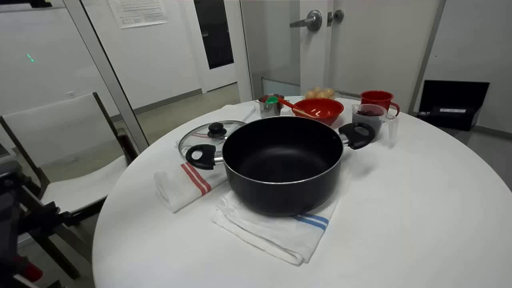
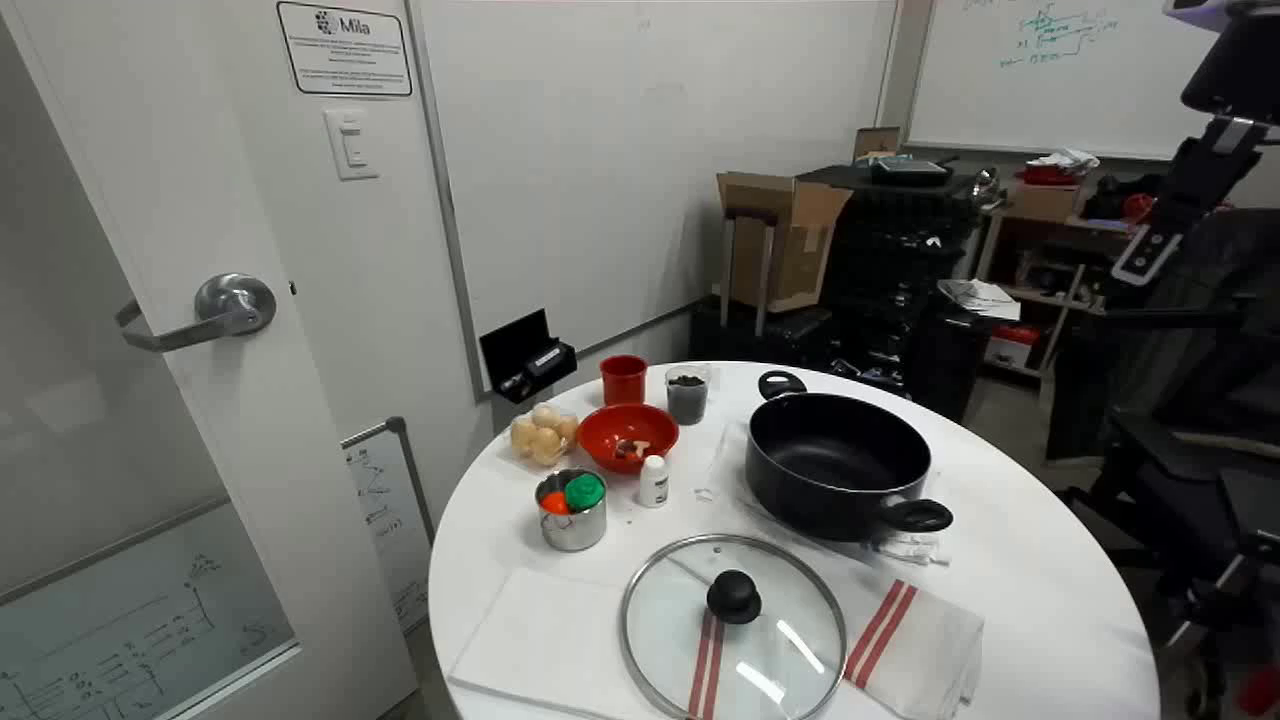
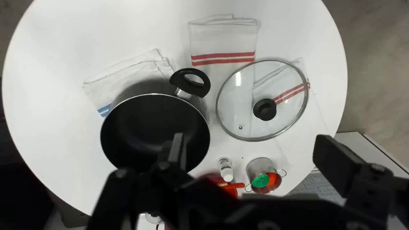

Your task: Put the lid on the black pot

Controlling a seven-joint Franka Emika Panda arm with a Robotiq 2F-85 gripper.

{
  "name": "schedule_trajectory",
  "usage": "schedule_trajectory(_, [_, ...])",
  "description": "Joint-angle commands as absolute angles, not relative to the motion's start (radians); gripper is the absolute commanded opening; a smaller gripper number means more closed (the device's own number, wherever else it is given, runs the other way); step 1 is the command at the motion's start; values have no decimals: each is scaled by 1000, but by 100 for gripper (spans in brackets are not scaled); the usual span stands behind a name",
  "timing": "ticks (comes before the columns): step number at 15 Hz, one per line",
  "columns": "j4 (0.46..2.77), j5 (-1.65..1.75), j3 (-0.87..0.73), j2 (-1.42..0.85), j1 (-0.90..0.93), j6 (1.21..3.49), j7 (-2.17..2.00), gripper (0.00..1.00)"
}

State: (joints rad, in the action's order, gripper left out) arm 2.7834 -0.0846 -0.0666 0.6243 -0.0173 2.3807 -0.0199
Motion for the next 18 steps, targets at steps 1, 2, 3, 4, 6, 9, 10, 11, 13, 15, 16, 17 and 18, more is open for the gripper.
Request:
schedule_trajectory(1, [2784, -89, -61, 624, -23, 2376, -17, 100])
schedule_trajectory(2, [2787, -89, -61, 623, -23, 2376, -17, 100])
schedule_trajectory(3, [2787, -89, -61, 621, -23, 2376, -17, 100])
schedule_trajectory(4, [2787, -89, -61, 620, -23, 2376, -17, 100])
schedule_trajectory(6, [2787, -89, -61, 620, -23, 2376, -17, 100])
schedule_trajectory(9, [2750, -87, -51, 573, 1, 2364, 4, 100])
schedule_trajectory(10, [2728, -89, -45, 541, 16, 2361, 14, 100])
schedule_trajectory(11, [2708, -88, -36, 512, 27, 2354, 19, 100])
schedule_trajectory(13, [2658, -87, -19, 433, 56, 2348, 37, 100])
schedule_trajectory(15, [2601, -85, -4, 345, 83, 2346, 63, 100])
schedule_trajectory(16, [2564, -84, 4, 293, 96, 2343, 78, 100])
schedule_trajectory(17, [2526, -81, 13, 243, 104, 2336, 89, 100])
schedule_trajectory(18, [2481, -72, 25, 185, 110, 2334, 98, 100])
